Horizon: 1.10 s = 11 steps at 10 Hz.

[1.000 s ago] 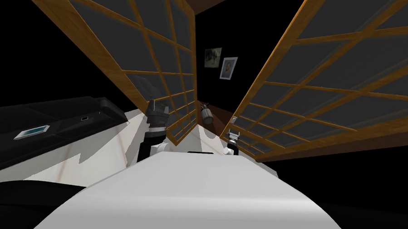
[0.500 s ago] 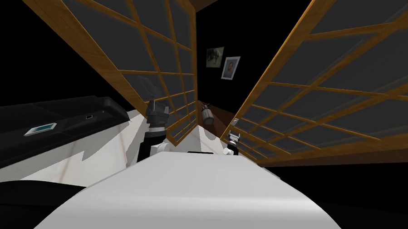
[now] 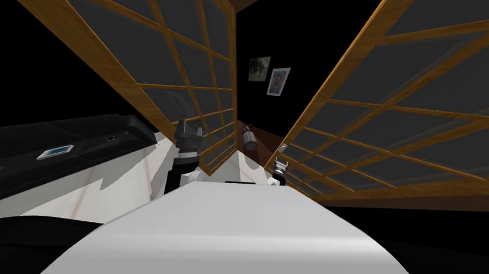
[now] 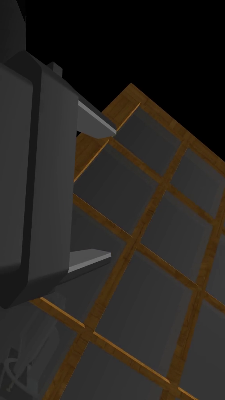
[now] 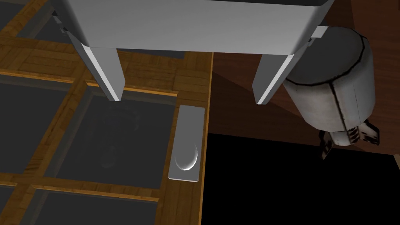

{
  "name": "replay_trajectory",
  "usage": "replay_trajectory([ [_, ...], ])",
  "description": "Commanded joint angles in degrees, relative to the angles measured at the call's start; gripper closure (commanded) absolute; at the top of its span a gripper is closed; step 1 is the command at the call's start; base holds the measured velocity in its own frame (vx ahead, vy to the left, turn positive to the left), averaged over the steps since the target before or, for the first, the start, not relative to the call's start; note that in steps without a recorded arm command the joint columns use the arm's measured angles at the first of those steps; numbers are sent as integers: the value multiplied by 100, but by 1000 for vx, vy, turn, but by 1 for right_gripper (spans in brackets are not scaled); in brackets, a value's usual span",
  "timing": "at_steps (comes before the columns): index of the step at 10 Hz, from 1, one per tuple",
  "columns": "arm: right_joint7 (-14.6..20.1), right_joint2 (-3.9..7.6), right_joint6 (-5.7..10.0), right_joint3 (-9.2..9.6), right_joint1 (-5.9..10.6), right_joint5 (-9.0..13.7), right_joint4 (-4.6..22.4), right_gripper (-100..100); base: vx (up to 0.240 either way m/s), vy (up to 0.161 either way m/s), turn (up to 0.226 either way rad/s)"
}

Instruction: Pull the door open

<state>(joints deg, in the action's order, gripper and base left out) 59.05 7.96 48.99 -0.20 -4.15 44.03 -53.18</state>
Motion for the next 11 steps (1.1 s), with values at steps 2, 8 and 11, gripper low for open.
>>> replay_trajectory([
  [2, 240, 16, 116, -3, 111, 190, 317, -100, 103, -78, 87],
  [8, 721, 141, 290, 18, 206, 418, 801, -100, 103, -60, 51],
  [11, 1044, 366, 308, 51, 112, 379, 907, -100, 164, 0, -8],
])
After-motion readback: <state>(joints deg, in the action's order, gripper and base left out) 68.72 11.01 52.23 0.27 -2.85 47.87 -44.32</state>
